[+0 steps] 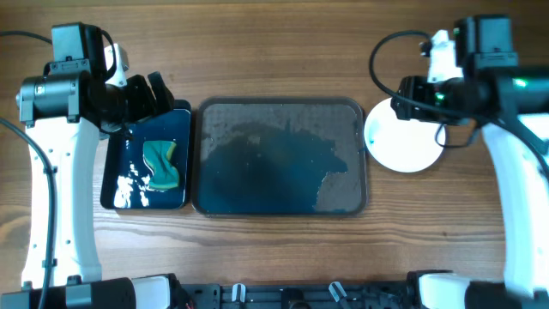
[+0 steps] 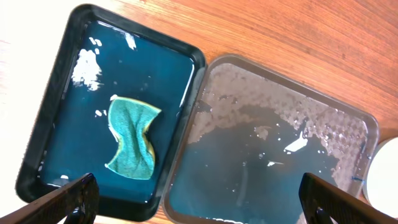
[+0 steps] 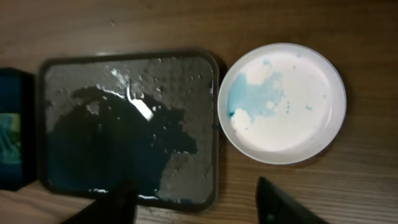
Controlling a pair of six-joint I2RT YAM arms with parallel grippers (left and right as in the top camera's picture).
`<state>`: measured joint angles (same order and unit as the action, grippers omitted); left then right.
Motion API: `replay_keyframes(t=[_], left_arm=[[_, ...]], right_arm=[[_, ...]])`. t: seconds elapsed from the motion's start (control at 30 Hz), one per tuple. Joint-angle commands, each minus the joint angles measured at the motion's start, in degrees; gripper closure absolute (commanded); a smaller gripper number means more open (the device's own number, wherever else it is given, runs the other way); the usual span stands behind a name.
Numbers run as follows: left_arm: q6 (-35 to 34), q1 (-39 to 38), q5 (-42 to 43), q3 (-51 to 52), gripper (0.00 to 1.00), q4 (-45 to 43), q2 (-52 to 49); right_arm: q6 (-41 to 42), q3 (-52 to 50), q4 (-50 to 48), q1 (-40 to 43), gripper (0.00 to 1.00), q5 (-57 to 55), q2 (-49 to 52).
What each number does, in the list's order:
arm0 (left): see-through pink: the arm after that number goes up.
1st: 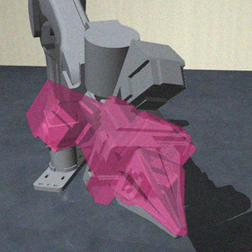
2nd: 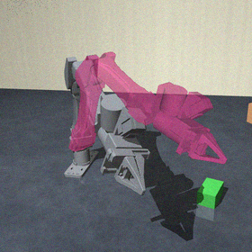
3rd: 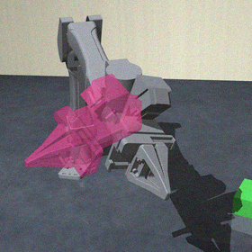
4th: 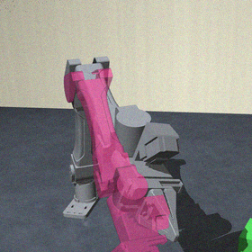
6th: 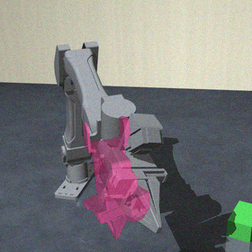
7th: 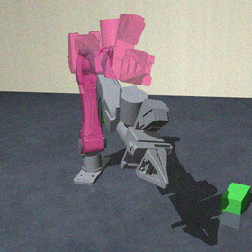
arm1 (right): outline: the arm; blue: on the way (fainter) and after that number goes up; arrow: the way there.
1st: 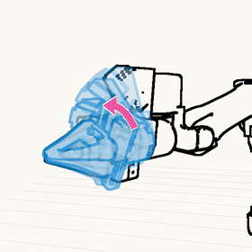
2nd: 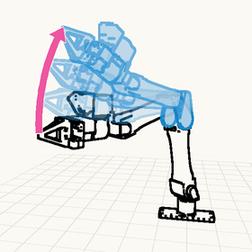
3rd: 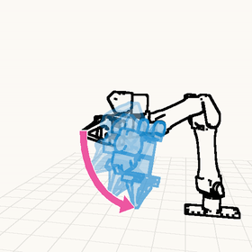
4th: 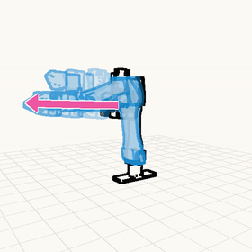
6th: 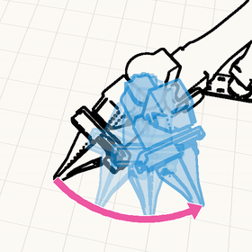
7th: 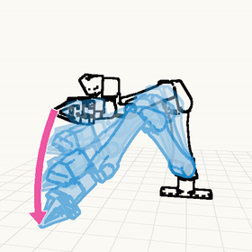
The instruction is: Clean dirty plates on tray and stack at the side
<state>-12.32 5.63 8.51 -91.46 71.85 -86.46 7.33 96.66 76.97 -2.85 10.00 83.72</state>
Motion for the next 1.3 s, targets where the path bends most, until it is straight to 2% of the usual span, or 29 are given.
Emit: replay_keyframes(t=[0.0, 0.13, 0.23, 0.4, 0.63, 0.73, 0.83, 0.93, 1.17, 1.27], left_arm=[[-0.3, 0.2, 2.4, -0.3, 0.0, 0.0, -0.5], [-0.3, 0.2, 2.4, -0.3, 0.0, 0.0, -0.5], [-0.3, 0.2, 2.4, -0.3, 0.0, 0.0, -0.5], [-0.3, 0.2, 2.4, -0.3, 0.0, 0.0, -0.5], [-0.3, 0.2, 2.4, -0.3, 0.0, 0.0, -0.5], [-0.3, 0.2, 2.3, -0.3, 0.0, 0.0, -0.5], [-0.3, 0.2, 2.4, -0.3, 0.0, 0.0, -0.5], [-0.3, 0.2, 2.4, -0.3, 0.0, 0.0, -0.5], [-0.3, 0.2, 2.3, -0.3, 0.0, 0.0, -0.5], [-0.3, 0.2, 2.4, -0.3, 0.0, 0.0, -0.5]], right_arm=[[0.5, 3.9, 2.0, -0.2, 0.0, -0.9, -5.3], [1.1, 4.0, 2.1, -0.2, 0.0, -0.4, -10.8], [5.0, 4.0, 2.0, -0.2, 0.0, -0.3, -13.3], [5.1, 4.0, 2.1, -0.2, 0.0, -0.3, -13.7], [-3.4, 3.3, -1.5, -0.1, 0.0, -1.5, -13.1], [-5.5, -0.4, -7.8, -0.3, 0.0, -1.8, -16.4], [-6.8, -9.7, -20.6, -0.3, 0.0, -2.0, -23.4], [-7.2, -23.6, -35.1, -0.3, 0.0, -2.0, -32.0], [-6.9, -64.2, -71.0, -0.3, 0.0, -0.3, -55.0], [-6.8, -75.8, -77.9, -0.4, 0.0, 2.1, -63.9]])
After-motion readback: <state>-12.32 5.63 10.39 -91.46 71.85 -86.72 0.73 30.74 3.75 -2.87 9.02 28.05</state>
